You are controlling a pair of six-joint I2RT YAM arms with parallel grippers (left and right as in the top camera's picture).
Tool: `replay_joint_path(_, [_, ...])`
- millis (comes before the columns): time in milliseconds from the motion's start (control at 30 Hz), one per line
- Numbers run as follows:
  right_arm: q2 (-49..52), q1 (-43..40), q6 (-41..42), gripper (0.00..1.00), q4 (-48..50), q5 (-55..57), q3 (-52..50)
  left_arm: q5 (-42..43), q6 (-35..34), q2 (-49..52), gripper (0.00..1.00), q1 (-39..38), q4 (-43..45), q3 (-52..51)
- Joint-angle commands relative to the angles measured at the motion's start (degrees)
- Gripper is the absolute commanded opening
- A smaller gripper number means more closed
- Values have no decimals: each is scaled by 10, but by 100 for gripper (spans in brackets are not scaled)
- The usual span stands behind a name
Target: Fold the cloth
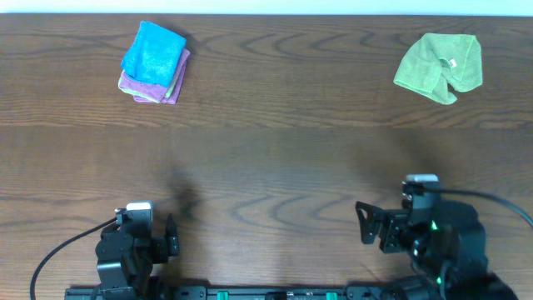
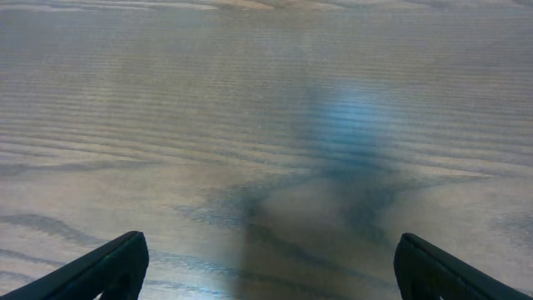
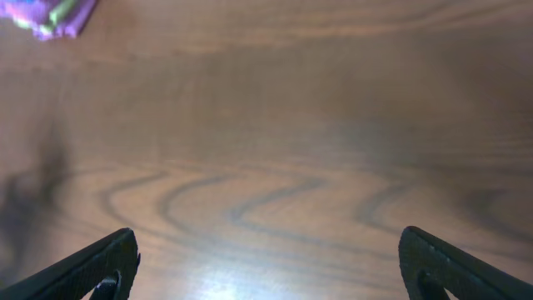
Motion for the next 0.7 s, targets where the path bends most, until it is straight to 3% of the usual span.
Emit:
replay_joint_path(0, [-53,-8,-19,99,0,52,-24,-12,4,-4,95,-3,-14,-24])
replay_joint_path(267, [-178,-71,-87,99,55,60,-150,-13,4,-4,95,-3,-14,-24])
replay_joint_path(667, [-240,-126,-164,99,96,19,-256,-12,4,-4,95,-3,-14,-24])
